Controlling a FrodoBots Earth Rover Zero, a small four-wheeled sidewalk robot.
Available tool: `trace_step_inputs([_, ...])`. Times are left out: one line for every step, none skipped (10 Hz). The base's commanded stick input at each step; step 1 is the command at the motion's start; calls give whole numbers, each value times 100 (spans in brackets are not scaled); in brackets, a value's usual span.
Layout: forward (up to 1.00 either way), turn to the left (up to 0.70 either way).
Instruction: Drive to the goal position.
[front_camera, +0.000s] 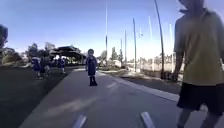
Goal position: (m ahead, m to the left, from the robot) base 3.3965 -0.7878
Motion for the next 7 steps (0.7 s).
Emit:
trace_step_inputs([0, -11])
trace_step_inputs([0, -94])
trace_step_inputs([0, -100])
trace_step_inputs([0, -100])
trace_step_inputs([0, -100])
trace_step_inputs([0, -100])
trace_step_inputs([0, -100])
